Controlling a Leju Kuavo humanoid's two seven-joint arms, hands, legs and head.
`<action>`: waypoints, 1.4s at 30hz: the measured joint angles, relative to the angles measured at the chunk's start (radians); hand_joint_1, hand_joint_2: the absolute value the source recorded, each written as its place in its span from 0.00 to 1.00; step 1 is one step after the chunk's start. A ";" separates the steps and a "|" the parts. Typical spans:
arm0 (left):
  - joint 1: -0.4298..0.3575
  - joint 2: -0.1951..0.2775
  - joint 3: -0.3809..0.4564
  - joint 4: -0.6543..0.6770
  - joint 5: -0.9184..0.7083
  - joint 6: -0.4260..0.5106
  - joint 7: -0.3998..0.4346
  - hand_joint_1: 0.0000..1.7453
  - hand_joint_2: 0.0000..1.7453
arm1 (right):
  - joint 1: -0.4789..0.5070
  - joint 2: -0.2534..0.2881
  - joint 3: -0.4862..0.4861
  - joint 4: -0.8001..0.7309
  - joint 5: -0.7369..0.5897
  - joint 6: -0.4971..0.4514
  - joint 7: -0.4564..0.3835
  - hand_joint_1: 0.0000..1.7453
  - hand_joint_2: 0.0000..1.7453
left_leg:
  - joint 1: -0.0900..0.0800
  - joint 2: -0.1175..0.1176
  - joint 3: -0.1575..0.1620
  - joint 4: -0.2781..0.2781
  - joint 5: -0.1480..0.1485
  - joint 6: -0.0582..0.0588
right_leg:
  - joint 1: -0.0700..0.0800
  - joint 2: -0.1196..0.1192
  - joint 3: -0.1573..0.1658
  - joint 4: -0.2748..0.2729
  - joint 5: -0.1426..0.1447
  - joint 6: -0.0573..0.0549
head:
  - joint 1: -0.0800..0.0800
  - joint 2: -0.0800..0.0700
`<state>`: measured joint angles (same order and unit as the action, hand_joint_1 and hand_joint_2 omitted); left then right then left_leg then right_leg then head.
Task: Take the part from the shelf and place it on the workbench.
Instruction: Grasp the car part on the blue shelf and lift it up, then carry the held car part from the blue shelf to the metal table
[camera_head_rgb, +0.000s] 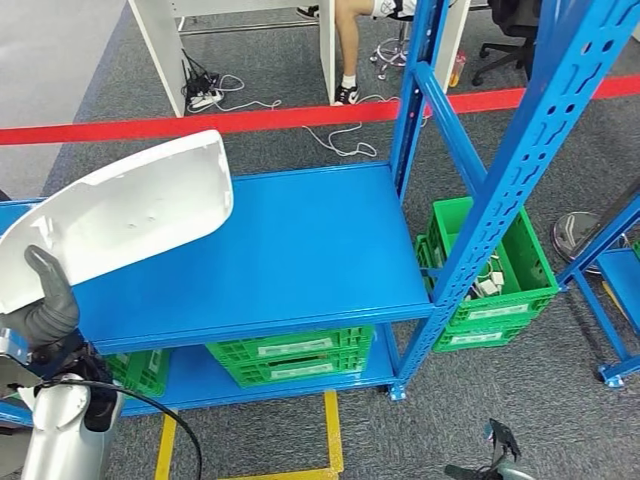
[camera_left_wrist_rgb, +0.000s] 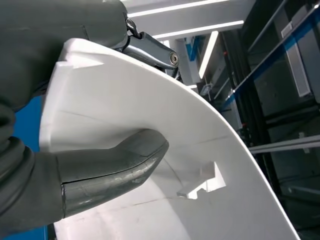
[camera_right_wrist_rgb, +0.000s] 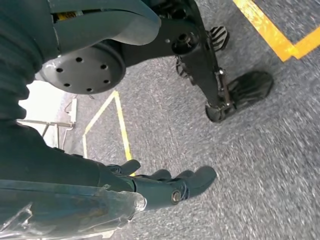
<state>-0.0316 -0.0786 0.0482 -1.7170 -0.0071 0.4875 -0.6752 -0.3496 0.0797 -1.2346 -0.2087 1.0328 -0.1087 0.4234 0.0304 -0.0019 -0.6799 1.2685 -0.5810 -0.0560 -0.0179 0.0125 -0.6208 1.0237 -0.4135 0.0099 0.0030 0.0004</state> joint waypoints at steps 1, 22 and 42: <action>0.001 0.000 0.000 0.000 0.000 0.000 0.000 1.00 1.00 | 0.000 0.000 0.000 0.000 0.000 0.001 -0.001 0.00 1.00 | -0.002 0.000 0.006 -0.012 0.018 0.005 | 0.001 0.000 -0.002 0.000 0.002 0.000 | 0.000 0.000; 0.014 0.000 0.012 -0.024 0.008 0.011 0.001 1.00 1.00 | -0.006 0.000 -0.001 0.001 -0.012 0.009 -0.041 0.00 1.00 | -0.023 0.000 0.087 -0.276 0.177 0.039 | 0.019 -0.004 0.055 -0.001 -0.049 0.020 | 0.004 0.000; 0.020 0.001 0.027 -0.042 0.011 0.014 0.002 1.00 1.00 | -0.011 0.000 -0.002 0.002 -0.012 0.017 -0.053 0.00 1.00 | -0.020 0.001 0.122 -0.285 0.143 0.063 | 0.014 -0.006 -0.062 0.067 -0.023 0.038 | 0.003 0.000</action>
<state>-0.0114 -0.0772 0.0751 -1.7588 0.0038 0.5020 -0.6731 -0.3603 0.0802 -1.2364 -0.2070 1.0204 -0.0918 0.3708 0.0103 -0.0011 -0.5575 0.9838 -0.4375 0.0067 -0.0041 0.0069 -0.6826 1.0909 -0.4360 0.0475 0.0062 0.0004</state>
